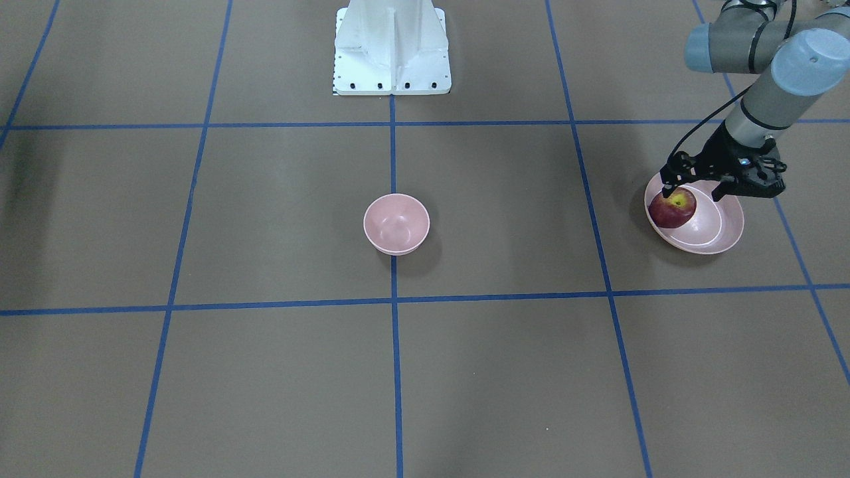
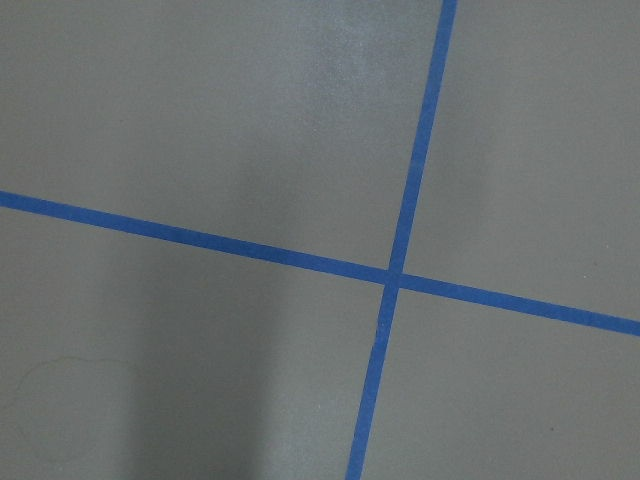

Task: Move apple from plate to bowl
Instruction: 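Move the left gripper over the red apple on the pink plate, then close the left gripper on the red apple and lift it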

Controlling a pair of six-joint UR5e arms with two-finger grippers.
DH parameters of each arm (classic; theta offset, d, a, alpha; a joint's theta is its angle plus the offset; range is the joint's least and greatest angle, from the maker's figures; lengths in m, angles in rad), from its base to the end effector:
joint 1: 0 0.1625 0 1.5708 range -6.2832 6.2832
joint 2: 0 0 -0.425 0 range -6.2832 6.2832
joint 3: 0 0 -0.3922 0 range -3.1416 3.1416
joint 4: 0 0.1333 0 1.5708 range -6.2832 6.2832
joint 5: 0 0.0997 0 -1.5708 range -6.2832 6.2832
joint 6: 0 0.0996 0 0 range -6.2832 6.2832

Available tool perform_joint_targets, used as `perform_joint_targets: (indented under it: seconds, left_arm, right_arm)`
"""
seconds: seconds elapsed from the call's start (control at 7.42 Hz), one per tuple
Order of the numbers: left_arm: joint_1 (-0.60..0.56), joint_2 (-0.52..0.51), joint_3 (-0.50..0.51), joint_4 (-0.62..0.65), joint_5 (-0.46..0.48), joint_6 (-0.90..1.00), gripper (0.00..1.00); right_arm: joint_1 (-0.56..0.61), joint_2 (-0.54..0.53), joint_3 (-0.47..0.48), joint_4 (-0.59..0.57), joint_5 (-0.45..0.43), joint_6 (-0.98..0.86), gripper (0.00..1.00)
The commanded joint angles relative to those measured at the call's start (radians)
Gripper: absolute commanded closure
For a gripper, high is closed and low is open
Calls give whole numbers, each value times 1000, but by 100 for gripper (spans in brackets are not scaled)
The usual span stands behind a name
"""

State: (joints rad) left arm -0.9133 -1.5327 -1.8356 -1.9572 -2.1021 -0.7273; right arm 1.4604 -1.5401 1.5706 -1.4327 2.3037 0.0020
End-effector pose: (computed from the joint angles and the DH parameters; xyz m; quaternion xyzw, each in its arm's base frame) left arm 0.2381 -0.4440 0.5119 0.0643 0.3785 0.0471 0.9221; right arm 0.0094 -0.5200 0.6316 0.0584 -0.3609 -0.0805 0.9273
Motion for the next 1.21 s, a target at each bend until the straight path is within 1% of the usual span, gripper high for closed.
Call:
perform_joint_targets:
  seconds: [0.0, 0.54, 0.94, 1.08]
  left_arm:
    - [37, -3, 22, 0, 7, 3, 1]
    - [39, -27, 74, -2, 19, 8, 1]
    - [44, -69, 125, -3, 17, 8, 1]
    - [45, -70, 124, -3, 19, 9, 8]
  right_arm:
    - [0, 0, -3, 0, -1, 1, 0]
    - [0, 0, -3, 0, -1, 4, 0]
    - [0, -2, -3, 0, 0, 4, 0]
    - [0, -2, -3, 0, 0, 4, 0]
